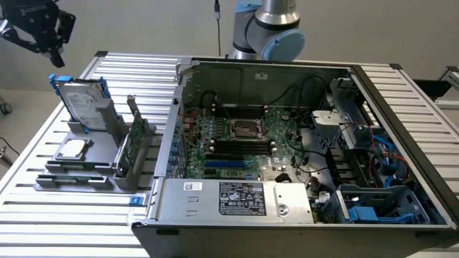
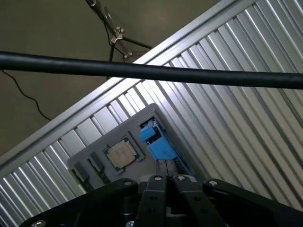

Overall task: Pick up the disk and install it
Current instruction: 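Pick up the disk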

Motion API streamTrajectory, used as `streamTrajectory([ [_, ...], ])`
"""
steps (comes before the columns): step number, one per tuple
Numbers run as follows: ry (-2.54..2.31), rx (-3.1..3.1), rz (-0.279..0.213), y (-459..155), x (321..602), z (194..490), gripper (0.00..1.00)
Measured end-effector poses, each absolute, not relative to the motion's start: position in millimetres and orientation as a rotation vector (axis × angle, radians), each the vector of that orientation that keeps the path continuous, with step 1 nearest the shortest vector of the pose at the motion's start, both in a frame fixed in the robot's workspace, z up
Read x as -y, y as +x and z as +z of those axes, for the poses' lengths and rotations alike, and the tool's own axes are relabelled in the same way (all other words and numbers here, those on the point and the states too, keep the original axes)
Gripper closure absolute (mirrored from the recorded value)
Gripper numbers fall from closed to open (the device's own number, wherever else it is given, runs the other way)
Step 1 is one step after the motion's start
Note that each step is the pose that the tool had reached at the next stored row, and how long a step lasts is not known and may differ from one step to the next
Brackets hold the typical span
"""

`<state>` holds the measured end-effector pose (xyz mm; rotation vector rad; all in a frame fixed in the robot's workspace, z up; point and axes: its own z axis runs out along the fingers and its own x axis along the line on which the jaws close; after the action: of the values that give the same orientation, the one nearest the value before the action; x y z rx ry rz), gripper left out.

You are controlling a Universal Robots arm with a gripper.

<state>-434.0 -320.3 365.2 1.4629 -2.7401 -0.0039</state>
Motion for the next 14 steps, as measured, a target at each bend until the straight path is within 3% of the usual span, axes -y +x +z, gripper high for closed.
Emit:
streamTrajectory([
  [14, 1.799, 2.532, 0.003, -434.0, 320.3, 364.2, 0.89],
])
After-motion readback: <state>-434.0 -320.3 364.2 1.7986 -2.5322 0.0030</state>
